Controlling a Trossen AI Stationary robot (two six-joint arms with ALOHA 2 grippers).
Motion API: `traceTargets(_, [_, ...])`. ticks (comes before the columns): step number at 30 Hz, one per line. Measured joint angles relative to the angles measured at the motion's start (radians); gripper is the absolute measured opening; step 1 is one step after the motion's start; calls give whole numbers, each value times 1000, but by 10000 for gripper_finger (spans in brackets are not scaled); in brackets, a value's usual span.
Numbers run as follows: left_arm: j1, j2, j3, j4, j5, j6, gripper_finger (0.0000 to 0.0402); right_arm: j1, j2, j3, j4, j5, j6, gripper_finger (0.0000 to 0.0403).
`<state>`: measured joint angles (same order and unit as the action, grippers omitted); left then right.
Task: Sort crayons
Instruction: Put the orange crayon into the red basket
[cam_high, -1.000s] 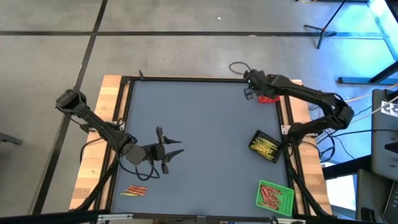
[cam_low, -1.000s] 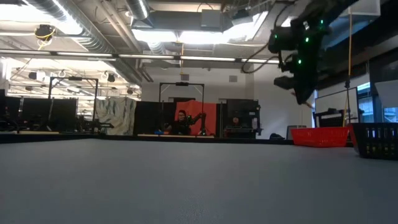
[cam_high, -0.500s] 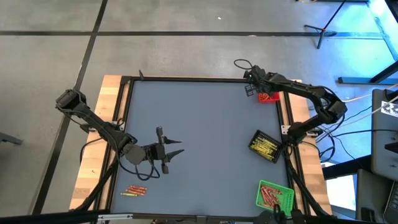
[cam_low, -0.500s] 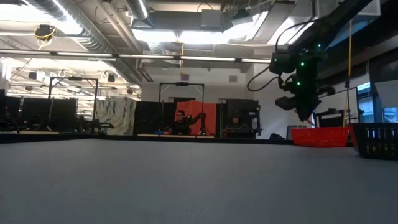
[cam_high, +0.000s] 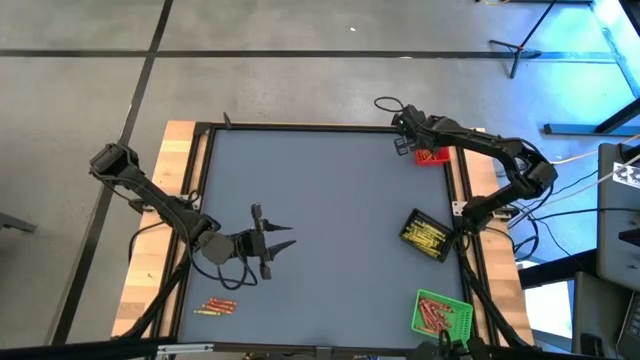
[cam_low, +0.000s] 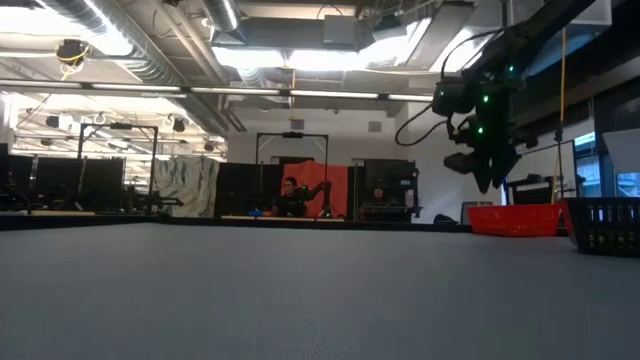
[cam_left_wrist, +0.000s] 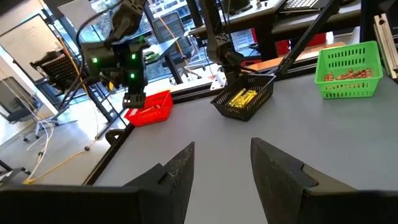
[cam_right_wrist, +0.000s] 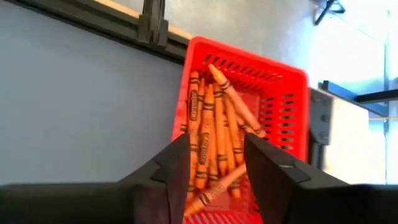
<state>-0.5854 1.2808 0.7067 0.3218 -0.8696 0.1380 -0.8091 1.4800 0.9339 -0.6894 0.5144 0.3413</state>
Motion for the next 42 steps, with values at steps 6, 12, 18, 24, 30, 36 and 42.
traceTargets(6, [0, 0, 0, -5, 21, -4, 141, 152, -133, 15, -6, 46, -13, 153])
traceTargets(12, [0, 0, 0, -138, 130, -134, 141, 441, -265, 1, 128, 72, -11, 153])
traceTargets(18, [-26, 0, 0, -378, 320, -377, 141, 723, -272, -27, 329, 73, -58, 154])
traceTargets(24, [-77, 2, 45, -686, 447, -616, 141, 927, -219, -45, 558, 78, -148, 154])
traceTargets(30, [-125, 6, 130, -929, 563, -820, 141, 1047, -147, -46, 768, 79, -259, 154])
traceTargets(36, [-170, 20, 138, -1009, 706, -990, 141, 1106, -62, -46, 922, 78, -325, 154])
traceTargets(42, [-201, 103, 138, -1019, 791, -1074, 141, 1132, 26, -46, 1054, 57, -388, 154])
